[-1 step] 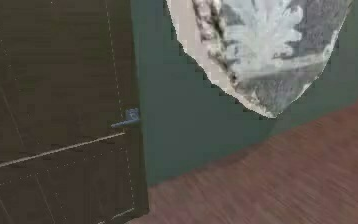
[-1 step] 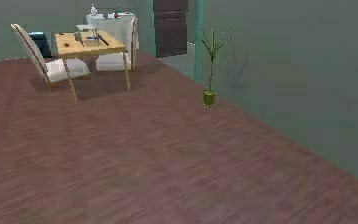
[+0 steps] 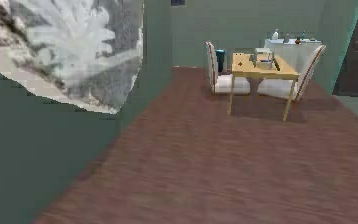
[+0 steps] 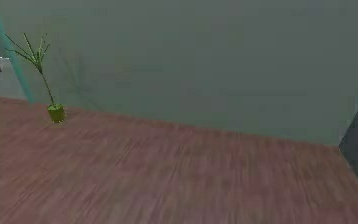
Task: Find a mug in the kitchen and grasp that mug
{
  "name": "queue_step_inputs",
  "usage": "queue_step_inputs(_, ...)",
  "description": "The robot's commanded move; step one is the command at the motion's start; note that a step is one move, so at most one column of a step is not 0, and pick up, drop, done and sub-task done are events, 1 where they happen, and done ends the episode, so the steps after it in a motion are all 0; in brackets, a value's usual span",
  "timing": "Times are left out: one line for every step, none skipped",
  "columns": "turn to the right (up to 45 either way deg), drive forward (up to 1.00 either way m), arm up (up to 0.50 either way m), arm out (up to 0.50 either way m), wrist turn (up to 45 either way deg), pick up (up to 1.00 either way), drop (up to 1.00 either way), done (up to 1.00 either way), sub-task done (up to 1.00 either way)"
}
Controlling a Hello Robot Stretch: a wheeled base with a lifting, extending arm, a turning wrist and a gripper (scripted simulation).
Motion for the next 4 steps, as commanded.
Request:
queue_step_inputs(0.0, 1.0, 0.0, 0.0, 0.0, 0.0, 0.0, 0.0, 0.0)
queue_step_inputs(0.0, 1.0, 0.0, 0.0, 0.0, 0.0, 0.0, 0.0, 0.0)
queue_step_inputs(0.0, 1.0, 0.0, 0.0, 0.0, 0.0, 0.0, 0.0, 0.0)
queue_step_inputs(3.0, 0.0, 0.0, 0.0, 0.0, 0.0, 0.0, 0.0, 0.0)
